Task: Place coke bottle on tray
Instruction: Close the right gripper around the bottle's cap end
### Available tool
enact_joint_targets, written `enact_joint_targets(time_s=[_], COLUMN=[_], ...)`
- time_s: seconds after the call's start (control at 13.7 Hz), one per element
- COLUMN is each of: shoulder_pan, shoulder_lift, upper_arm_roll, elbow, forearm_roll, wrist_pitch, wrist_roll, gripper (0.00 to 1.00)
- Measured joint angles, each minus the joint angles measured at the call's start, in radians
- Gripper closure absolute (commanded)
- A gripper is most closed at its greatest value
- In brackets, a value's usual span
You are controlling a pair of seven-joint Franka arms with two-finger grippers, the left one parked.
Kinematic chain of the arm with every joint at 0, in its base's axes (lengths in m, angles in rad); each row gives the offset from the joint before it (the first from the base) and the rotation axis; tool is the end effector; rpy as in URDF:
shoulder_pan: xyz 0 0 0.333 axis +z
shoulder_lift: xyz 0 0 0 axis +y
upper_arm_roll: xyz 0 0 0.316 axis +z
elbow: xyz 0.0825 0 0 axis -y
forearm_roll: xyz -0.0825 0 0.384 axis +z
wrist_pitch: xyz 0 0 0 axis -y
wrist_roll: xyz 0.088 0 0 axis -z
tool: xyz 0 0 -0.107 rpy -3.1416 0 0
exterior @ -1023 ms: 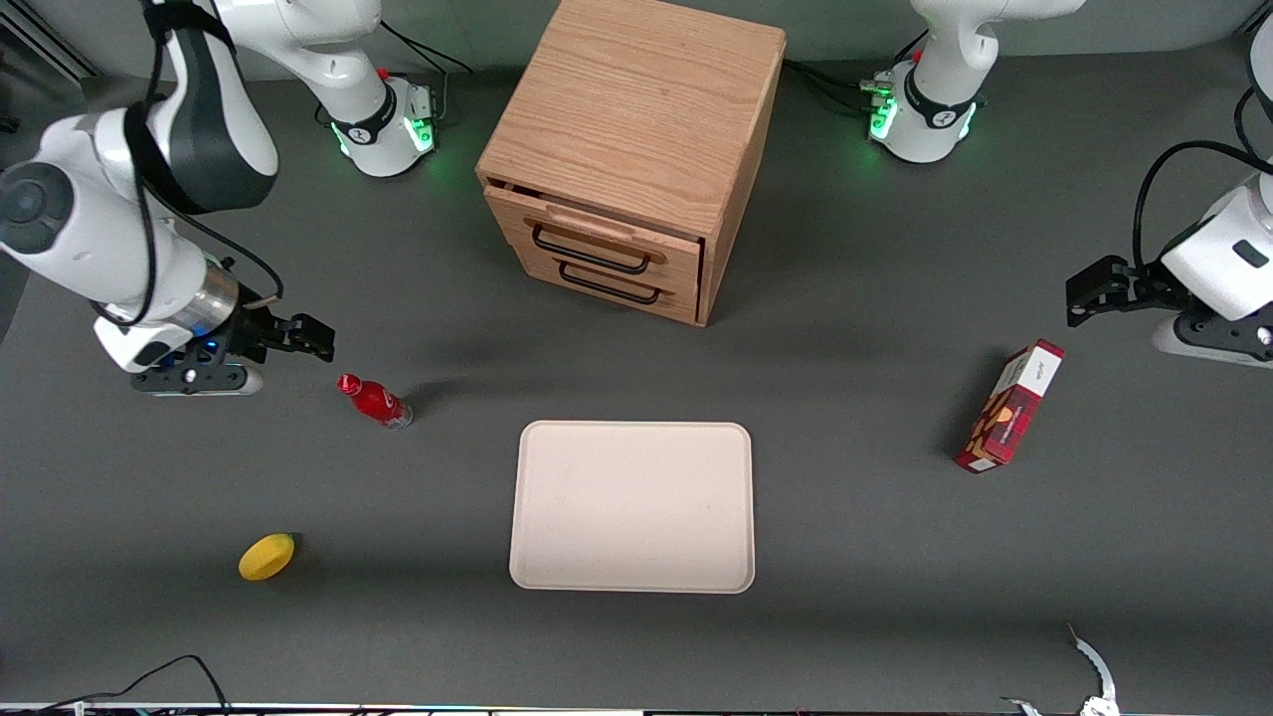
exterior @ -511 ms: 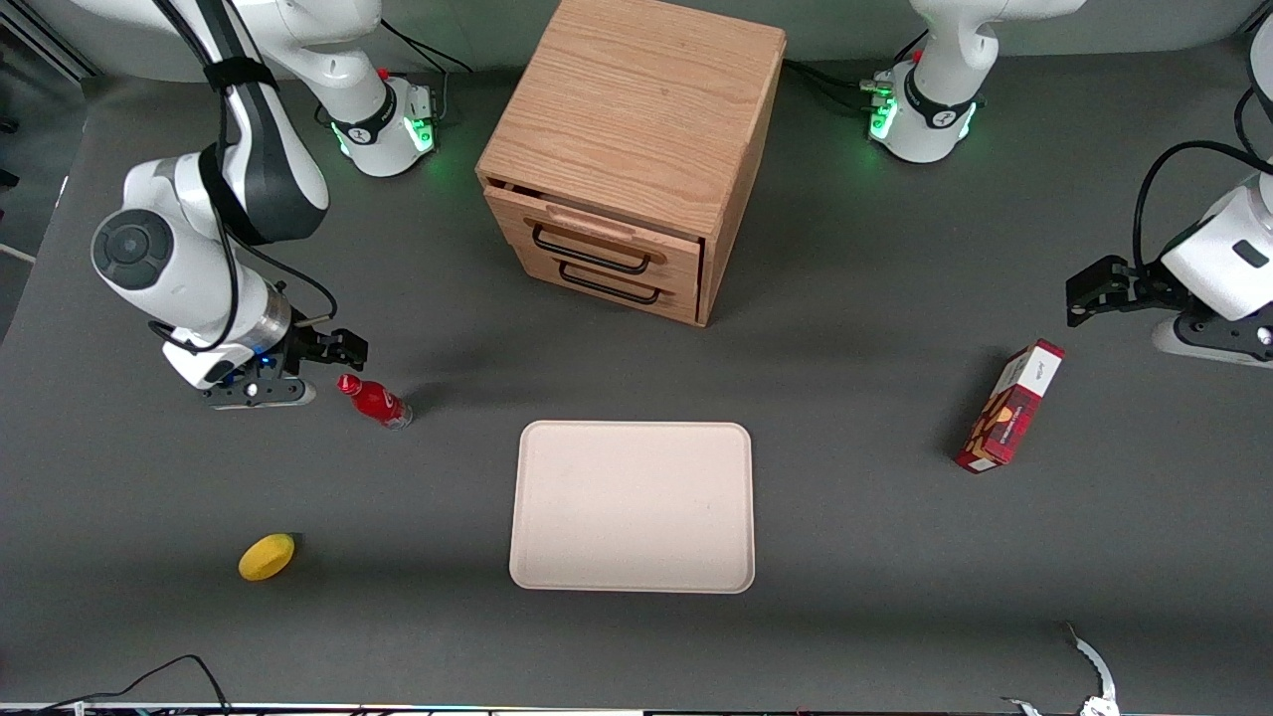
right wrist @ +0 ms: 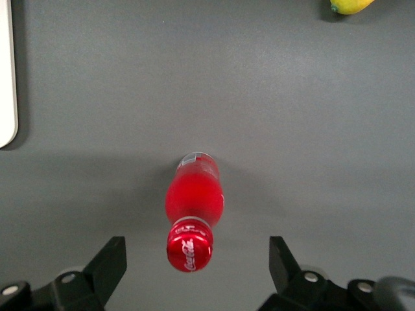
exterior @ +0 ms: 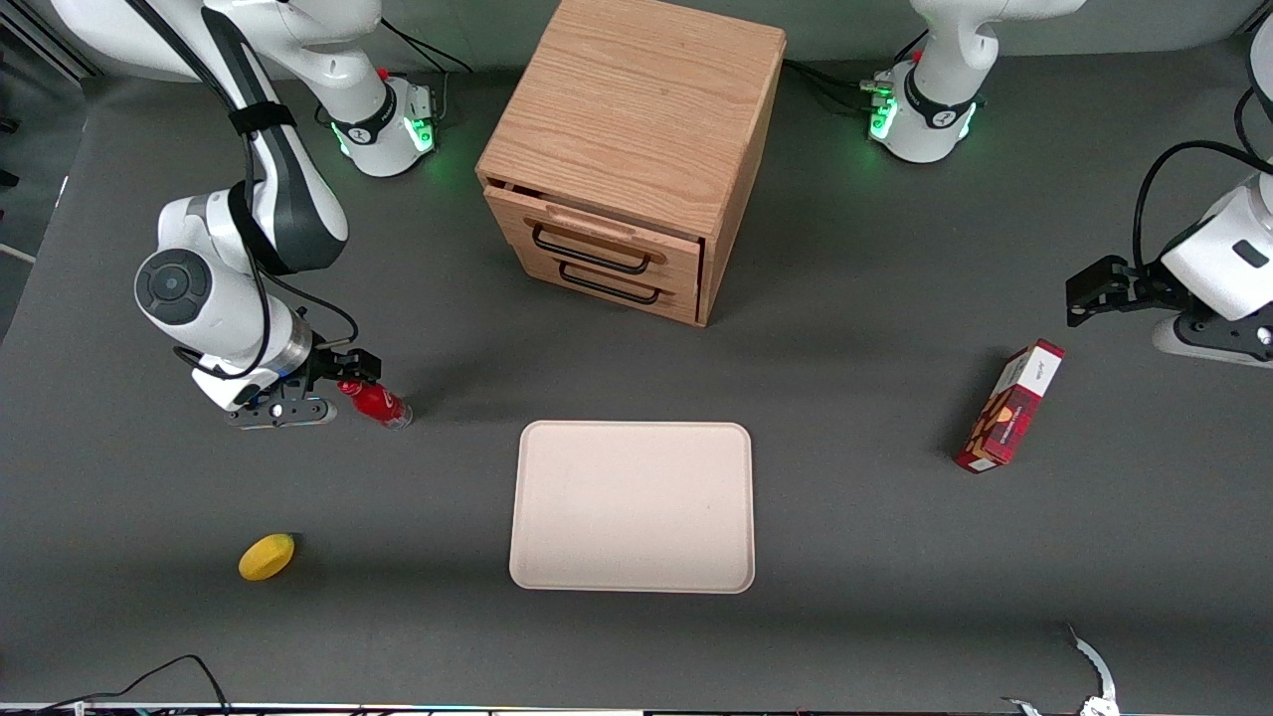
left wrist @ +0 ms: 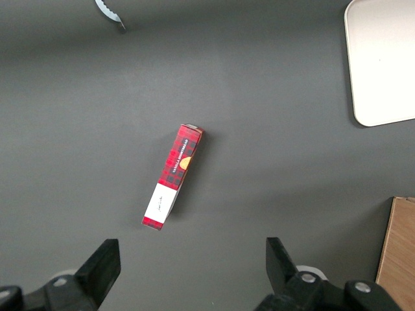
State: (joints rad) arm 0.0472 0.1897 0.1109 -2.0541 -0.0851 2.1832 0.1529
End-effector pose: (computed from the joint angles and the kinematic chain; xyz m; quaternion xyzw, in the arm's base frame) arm 0.5673 0.0859 0.3415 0.9989 0.0274 -0.0254 0.0279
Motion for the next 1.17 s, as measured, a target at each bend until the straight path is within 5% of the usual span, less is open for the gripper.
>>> enact_joint_targets(time_s=[0.22, 0.44, 0.73, 1.17], shoulder_pan=[0.000, 0.000, 0.000, 0.000], shoulder_lift=[0.011, 0.013, 0.015, 0.015], upper_arm_roll=[0.000, 0.000, 0.000, 0.000], elbow=[0.000, -0.001, -0.003, -0.004], forearm_roll=[-0.001, -0.001, -0.001, -0.002], wrist_pitch=[0.001, 0.001, 0.001, 0.003], wrist_roll=[0.000, 0.000, 0.000, 0.000], gripper=[0.13, 0.36, 1.00, 1.00])
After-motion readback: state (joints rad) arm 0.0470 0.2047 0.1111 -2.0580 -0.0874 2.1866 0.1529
